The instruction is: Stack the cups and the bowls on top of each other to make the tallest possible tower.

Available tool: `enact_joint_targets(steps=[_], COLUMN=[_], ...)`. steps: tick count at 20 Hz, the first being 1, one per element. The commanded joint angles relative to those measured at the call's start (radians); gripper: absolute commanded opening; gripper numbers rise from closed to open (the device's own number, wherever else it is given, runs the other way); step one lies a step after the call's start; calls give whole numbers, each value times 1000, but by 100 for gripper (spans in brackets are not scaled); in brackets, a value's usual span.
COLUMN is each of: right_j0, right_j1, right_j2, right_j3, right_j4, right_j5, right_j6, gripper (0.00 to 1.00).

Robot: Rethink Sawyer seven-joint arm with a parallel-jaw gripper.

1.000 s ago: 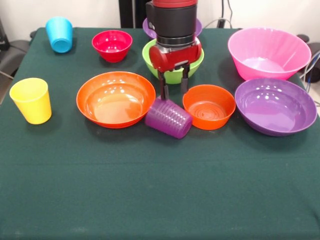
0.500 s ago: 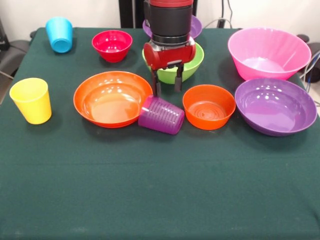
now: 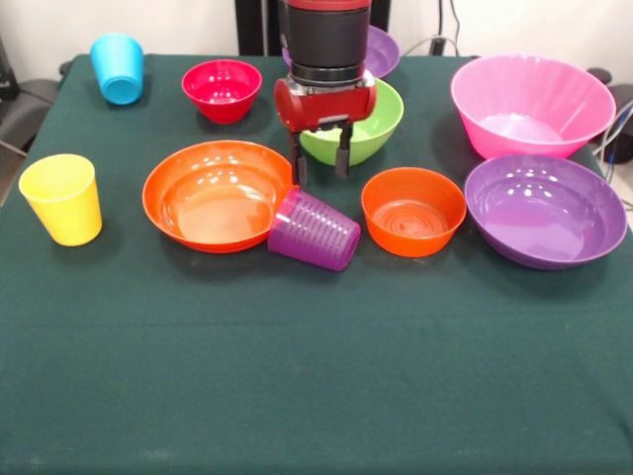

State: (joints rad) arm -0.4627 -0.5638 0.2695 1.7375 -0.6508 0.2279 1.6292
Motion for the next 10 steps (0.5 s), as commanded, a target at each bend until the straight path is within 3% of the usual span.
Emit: enact_joint_targets(steps=[1, 10], right_j0=[-37, -90], right_j1=[56, 56], right_j2=[52, 120], right_j3=[99, 145], right_j4=[39, 61], right_j5=[43, 77], right_j6=[81, 22], gripper=[100, 100])
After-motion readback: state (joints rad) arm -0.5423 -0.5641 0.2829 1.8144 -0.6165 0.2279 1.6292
